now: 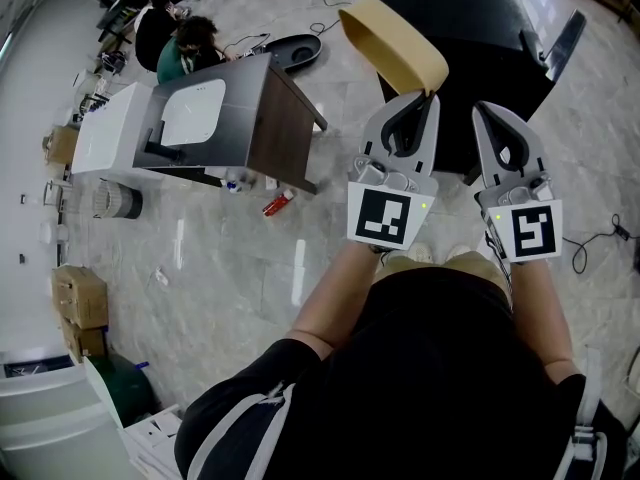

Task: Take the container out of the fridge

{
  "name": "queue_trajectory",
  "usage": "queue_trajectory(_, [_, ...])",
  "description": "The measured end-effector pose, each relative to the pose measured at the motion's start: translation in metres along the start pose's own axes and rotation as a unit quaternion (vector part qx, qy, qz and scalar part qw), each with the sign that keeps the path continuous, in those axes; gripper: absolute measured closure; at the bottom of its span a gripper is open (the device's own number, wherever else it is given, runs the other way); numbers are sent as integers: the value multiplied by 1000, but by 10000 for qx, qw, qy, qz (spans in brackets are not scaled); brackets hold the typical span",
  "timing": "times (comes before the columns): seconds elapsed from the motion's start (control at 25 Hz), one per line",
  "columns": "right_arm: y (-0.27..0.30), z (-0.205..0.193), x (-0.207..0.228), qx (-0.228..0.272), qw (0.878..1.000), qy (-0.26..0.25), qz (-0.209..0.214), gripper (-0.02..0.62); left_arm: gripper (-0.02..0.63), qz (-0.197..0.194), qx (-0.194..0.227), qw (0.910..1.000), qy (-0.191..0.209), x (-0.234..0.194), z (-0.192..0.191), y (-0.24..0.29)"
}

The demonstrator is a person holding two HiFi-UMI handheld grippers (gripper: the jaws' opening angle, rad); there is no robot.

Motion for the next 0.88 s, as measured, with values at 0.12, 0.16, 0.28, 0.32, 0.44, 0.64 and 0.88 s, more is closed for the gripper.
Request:
queue_trajectory(0.12, [1, 1, 0, -10, 10000, 7, 43, 558, 578, -27, -23, 10000, 67, -1, 1, -1])
queue_trajectory(0.16, [1, -1, -1, -47, 9999, -56, 82, 558, 578, -29, -33, 10000, 57, -1, 0, -2])
queue_trajectory(0.28, [2, -8, -3, -200, 9992, -276, 187, 558, 578, -27, -133, 9998, 177, -1, -2, -3])
queue_trajectory(0.32, [3, -9, -4, -241, 9990, -322, 213, 558, 578, -27, -156, 9996, 229, 0, -2, -3])
queue_trajectory(0.44, [4, -7, -8, -184, 9992, -246, 237, 558, 578, -31, -171, 9996, 230, 0, -3, -6])
queue_trajectory(0.64, [5, -3, -11, -116, 9995, -151, 236, 558, 578, 9, -205, 9996, 181, 0, -4, -8])
queue_trajectory(0.88, [4, -6, -8, -122, 9996, -173, 179, 558, 578, 38, -239, 9996, 162, 2, -7, -7])
Point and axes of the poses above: the fingertips, and each gripper's own axes: y forward along the fingers, x to its right, z out of its top, the point moved 5 cm from there along -y, backward along the fingers, and after that the axes turned 12 degrees about -x, right-handed, at the moved point
